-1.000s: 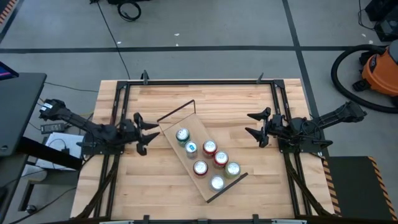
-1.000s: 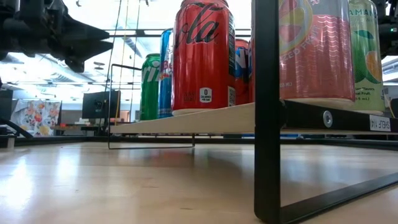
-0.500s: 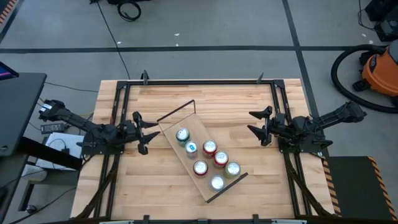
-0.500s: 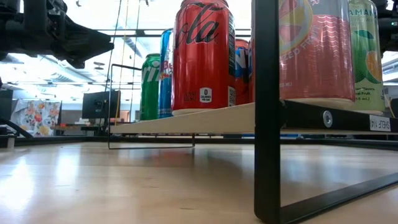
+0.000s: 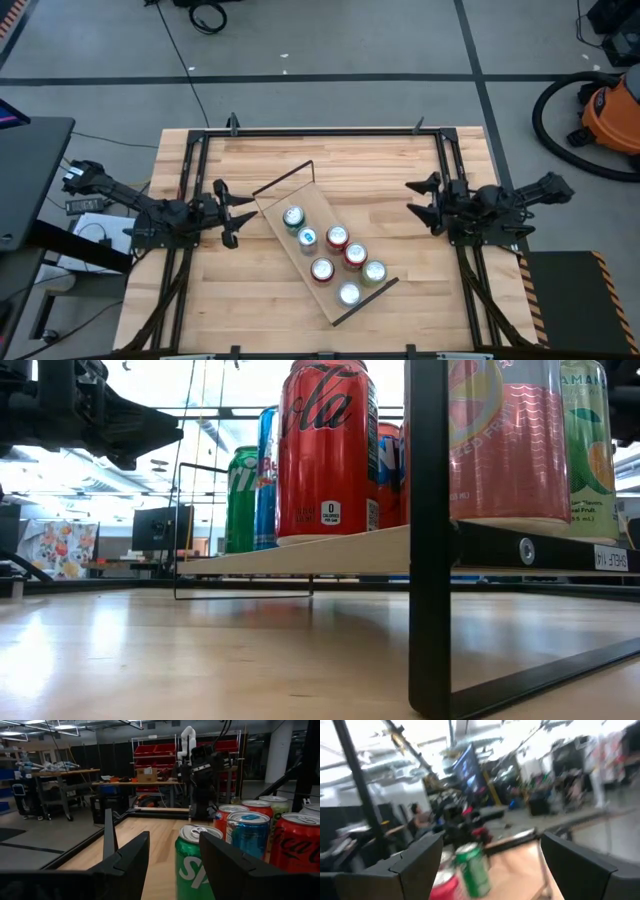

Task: Place canned beverage on shelf
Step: Return to Home Position

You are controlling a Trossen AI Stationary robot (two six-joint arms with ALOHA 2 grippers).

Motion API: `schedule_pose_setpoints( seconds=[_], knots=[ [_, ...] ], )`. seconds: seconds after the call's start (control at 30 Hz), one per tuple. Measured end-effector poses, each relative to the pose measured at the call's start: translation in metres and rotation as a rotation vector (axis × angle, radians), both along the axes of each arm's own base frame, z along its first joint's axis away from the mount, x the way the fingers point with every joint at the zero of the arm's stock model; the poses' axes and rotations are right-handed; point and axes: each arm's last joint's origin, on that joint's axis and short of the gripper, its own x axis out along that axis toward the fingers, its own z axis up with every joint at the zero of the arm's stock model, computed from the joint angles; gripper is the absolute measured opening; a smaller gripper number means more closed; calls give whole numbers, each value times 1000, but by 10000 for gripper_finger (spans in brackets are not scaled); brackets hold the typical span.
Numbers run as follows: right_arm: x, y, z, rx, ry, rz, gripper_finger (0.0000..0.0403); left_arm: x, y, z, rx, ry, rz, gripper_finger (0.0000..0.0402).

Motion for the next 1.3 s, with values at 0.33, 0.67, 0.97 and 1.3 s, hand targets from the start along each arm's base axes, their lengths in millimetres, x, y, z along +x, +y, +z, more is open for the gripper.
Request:
schedule_pose_setpoints(
  seconds=[0.33,0.67,0.97,1.3],
  knots=[
    [-2,-7,-17,92,131,-39,348,0,0,0,0,0,0,183],
    [-2,-8,-16,88,119,-59,348,0,0,0,0,0,0,183],
    [-2,-8,-16,87,120,-60,348,0,0,0,0,1,0,183],
    [-2,-8,-15,87,119,-60,348,0,0,0,0,0,0,183]
  ],
)
